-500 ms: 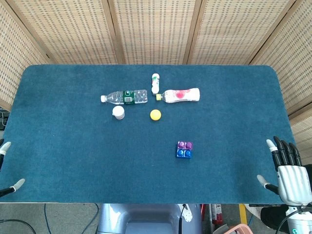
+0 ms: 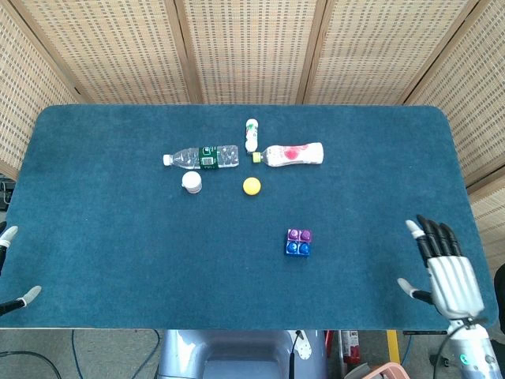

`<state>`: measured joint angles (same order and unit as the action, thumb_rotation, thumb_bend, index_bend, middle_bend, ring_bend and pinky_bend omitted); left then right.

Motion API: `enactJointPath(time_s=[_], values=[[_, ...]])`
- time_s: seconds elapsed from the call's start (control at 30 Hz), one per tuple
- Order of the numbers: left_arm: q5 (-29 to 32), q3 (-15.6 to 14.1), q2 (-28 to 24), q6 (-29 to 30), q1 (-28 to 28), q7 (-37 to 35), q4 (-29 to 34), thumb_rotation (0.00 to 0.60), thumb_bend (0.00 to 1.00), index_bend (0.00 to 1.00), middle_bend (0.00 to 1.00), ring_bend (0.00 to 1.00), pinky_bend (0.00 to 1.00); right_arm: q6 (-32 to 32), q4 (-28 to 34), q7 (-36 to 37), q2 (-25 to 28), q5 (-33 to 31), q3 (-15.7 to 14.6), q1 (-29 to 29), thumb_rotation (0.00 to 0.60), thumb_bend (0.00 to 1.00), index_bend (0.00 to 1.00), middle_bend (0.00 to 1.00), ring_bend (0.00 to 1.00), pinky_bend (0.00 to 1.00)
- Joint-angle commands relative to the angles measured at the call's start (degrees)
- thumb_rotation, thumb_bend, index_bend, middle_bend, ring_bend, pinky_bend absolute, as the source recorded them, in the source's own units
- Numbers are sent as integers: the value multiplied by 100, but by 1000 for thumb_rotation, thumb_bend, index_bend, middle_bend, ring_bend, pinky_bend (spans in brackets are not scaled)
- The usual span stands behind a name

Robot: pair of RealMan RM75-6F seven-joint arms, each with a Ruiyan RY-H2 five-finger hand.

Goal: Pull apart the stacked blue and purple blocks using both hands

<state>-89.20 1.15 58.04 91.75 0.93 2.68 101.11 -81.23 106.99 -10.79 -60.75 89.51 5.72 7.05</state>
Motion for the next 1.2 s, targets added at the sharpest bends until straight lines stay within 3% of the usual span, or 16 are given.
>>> enactJointPath(time_s=[0.03,0.17,0.47,0.7,0.87,1.2], values=[[92,29,41,-110,-55,115,32,600,0,0,0,0,0,1427,62,661,103,-407,335,975,600,0,40,50,0,0],[266,55,109,-251,-100,290,43,600,0,0,0,0,0,2438,-75,719,-13,-1042,686,1732,600,12,97,115,0,0],[579,159,208,-498,-231,520,45,600,0,0,0,0,0,3343,-679,-219,-1058,-2431,949,2804,600,126,210,215,53,0],[770,204,239,-641,-297,576,27,600,0,0,0,0,0,3315,-1290,-919,-1894,-3382,955,3348,600,187,287,293,110,0],[839,216,244,-699,-324,572,5,600,0,0,0,0,0,3161,-1544,-1435,-2272,-3848,837,3588,600,329,314,310,112,0],[851,200,231,-727,-341,539,-9,600,0,0,0,0,0,2918,-1391,-2045,-2470,-4591,707,3879,600,335,353,311,112,0]])
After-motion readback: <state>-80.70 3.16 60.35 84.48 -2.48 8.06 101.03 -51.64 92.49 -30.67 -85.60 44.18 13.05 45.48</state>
